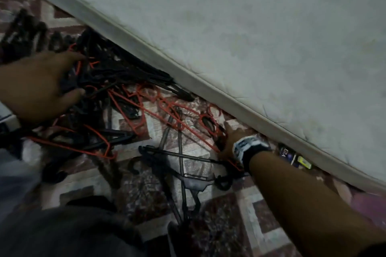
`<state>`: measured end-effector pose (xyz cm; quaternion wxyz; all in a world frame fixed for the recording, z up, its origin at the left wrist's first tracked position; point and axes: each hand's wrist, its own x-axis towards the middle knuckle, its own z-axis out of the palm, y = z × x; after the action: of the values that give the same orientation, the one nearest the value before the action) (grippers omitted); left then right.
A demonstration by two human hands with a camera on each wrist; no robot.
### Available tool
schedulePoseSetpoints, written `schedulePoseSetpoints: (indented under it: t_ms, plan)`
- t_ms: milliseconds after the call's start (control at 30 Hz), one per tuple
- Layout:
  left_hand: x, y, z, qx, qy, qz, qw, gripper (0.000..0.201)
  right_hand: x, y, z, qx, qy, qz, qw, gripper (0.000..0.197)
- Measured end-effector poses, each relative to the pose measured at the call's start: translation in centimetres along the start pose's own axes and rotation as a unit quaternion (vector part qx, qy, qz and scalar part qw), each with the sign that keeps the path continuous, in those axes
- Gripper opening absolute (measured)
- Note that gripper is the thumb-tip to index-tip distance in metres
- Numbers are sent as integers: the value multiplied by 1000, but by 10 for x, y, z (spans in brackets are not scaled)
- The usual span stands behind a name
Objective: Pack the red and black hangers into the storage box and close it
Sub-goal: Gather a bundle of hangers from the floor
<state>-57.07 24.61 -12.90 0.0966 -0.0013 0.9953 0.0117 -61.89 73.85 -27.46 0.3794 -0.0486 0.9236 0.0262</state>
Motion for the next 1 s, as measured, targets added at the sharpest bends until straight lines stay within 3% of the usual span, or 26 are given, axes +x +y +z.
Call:
schedulePoseSetpoints:
  t_ms: [133,200,333,533,633,833,900,1000]
  plan:
    - [6,30,13,-26,-55,-7,998,82,8,-30,42,-23,-13,45,999,106]
    - [3,37,24,-38,-79,-18,996,81,14,-38,39,-34,1,72,997,103]
    - [-18,48,42,-48,-135,-45,989,81,23,-50,32,-41,12,51,998,110]
    - [-52,64,75,-67,-212,-79,972,73,24,-92,37,110,81,56,989,103]
    - [-70,72,84,-75,-248,-87,962,73,24,-110,33,227,97,21,969,98]
    - [-89,65,96,-76,-266,-83,957,68,8,-140,8,347,213,-102,908,121]
    - [-90,60,98,-86,-270,-92,954,69,8,-140,2,342,188,-126,912,121]
    - [-92,52,102,-104,-264,-98,954,68,6,-124,8,268,157,-58,949,105]
